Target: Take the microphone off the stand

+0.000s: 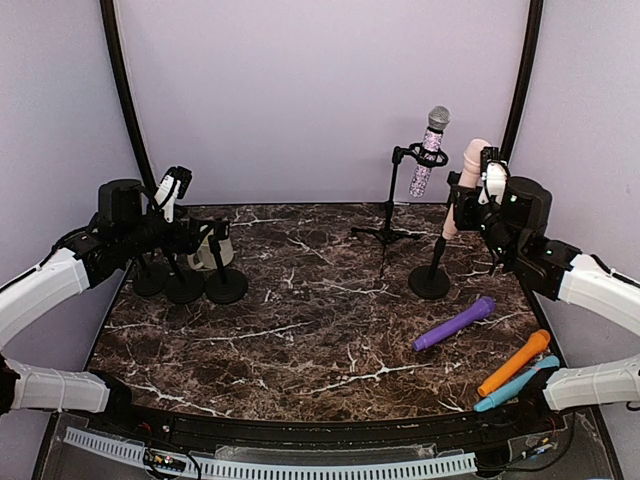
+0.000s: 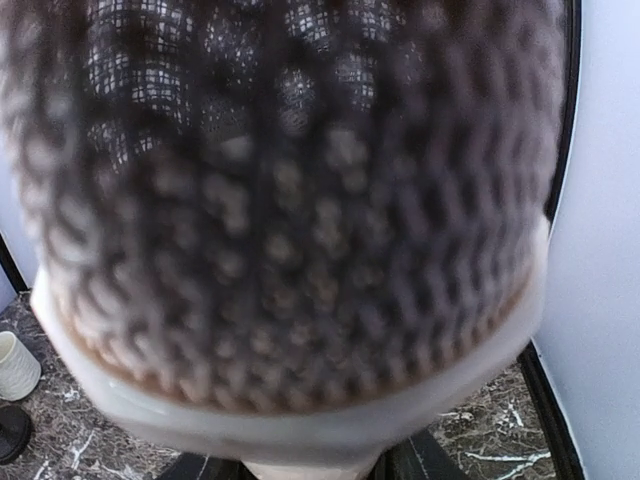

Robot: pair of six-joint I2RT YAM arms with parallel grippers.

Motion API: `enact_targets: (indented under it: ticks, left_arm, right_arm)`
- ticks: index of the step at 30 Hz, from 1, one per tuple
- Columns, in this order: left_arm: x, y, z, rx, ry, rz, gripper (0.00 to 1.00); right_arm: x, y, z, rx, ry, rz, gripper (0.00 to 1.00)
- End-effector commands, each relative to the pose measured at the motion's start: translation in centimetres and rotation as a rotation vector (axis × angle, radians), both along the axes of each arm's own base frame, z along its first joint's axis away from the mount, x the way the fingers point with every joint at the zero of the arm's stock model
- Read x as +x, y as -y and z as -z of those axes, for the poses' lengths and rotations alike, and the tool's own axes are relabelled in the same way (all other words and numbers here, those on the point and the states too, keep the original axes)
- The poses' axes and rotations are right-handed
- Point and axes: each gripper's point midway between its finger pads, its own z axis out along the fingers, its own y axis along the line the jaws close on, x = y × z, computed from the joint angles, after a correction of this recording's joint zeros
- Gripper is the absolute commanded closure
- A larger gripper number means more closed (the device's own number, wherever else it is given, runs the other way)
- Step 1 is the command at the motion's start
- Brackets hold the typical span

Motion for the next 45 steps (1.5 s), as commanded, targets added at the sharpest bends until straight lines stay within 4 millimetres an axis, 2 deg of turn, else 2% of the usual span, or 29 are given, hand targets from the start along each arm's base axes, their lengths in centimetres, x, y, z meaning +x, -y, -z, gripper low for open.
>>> enact_targets:
  ticks: [1, 7, 13, 17, 21, 26, 28, 31, 33, 38, 43, 45]
  left_arm:
    - [-0.1, -0.3, -0.3, 0.009, 0.025, -0.003, 0.21]
    - [0.0, -0.4, -0.2, 0.012, 0.024, -0.009, 0.21]
    - [0.1, -0.2, 0.1, 0.002, 0.018, -0.006, 0.21]
    - [0.2, -0.2, 0.2, 0.002, 0.019, -0.004, 0.21]
    - [-0.1, 0.3, 0.5, 0.002, 0.019, 0.026, 0.21]
    - [-0.8, 1.3, 0.6, -0.022, 0.011, 0.093, 0.22]
    - [-1.3, 2.0, 0.1, -0.049, 0.013, 0.132, 0.23]
    - [-2.0, 3.5, -2.0, -0.063, 0.050, 0.180, 0.23]
    - [-2.7, 5.2, -3.4, -0.054, 0.074, 0.218, 0.23]
    - [-6.0, 11.5, -6.1, -0.117, 0.076, 0.447, 0.23]
    - [-9.5, 16.4, -7.3, -0.125, 0.075, 0.674, 0.23]
    - [-10.7, 18.2, -7.0, -0.139, 0.040, 0.786, 0.23]
  right_arm:
    - [-0.1, -0.3, -2.1, 0.039, 0.049, -0.015, 0.65]
    - [-0.7, -2.2, -5.3, 0.091, 0.095, -0.129, 0.80]
    - [-1.1, -4.3, -8.5, 0.162, 0.157, -0.236, 0.83]
    - [-1.8, -7.2, -10.1, 0.192, 0.187, -0.340, 0.84]
    - [-2.9, -10.6, -10.9, 0.219, 0.200, -0.453, 0.85]
    - [-4.1, -14.5, -10.7, 0.255, 0.204, -0.558, 0.85]
    - [-4.5, -15.9, -10.4, 0.264, 0.200, -0.590, 0.85]
    - [-5.4, -17.7, -9.7, 0.273, 0.190, -0.636, 0.85]
    - [-6.1, -18.6, -9.0, 0.278, 0.180, -0.669, 0.85]
    - [-8.1, -20.4, -6.6, 0.264, 0.119, -0.766, 0.84]
    - [-10.1, -21.0, -4.8, 0.247, 0.056, -0.873, 0.83]
    - [-10.8, -21.0, -4.4, 0.242, 0.035, -0.899, 0.82]
